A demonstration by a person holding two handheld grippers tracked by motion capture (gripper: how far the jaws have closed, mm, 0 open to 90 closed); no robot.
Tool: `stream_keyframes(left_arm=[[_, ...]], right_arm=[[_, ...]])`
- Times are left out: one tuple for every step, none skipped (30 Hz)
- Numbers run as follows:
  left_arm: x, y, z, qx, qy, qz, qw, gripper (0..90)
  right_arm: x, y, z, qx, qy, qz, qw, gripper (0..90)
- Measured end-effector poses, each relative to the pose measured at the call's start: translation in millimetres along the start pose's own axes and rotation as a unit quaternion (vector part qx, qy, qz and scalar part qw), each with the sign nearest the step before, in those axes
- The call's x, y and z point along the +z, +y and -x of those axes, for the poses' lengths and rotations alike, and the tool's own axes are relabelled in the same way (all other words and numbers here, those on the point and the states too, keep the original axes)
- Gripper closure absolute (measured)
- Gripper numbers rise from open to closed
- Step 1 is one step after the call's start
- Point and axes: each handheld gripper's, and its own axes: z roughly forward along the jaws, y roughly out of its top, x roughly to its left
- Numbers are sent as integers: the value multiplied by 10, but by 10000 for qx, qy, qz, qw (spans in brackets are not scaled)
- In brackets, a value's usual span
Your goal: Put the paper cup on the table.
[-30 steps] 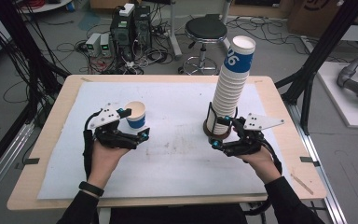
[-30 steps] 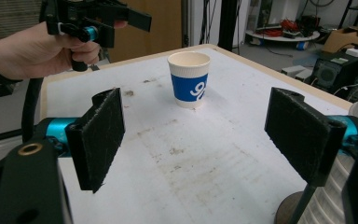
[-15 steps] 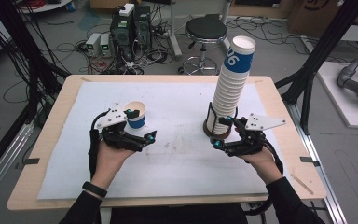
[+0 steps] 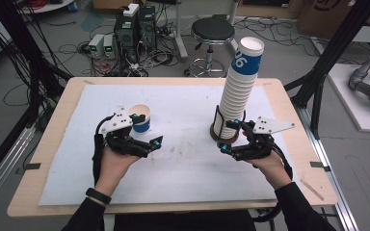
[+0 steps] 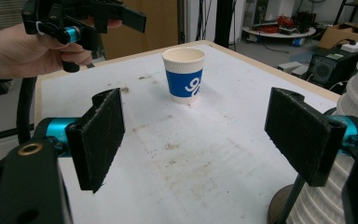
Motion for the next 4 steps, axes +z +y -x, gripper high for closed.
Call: stream_keyframes(left_arm=[[4, -2, 0, -7, -21, -1, 10000, 20], [6, -5, 1, -8, -13, 1, 10000, 20], [7, -8, -1, -8, -13, 3, 10000, 20], [6, -10, -4, -19, -8, 3, 10000, 20]], right_arm=[[-1, 0, -2, 2, 4, -2, 10000, 203], [-1, 1, -2, -5, 11, 9, 10000, 203], [-2, 1, -2, -6, 5, 10, 10000, 203], [-1, 1, 4, -21, -1, 22, 10000, 203]])
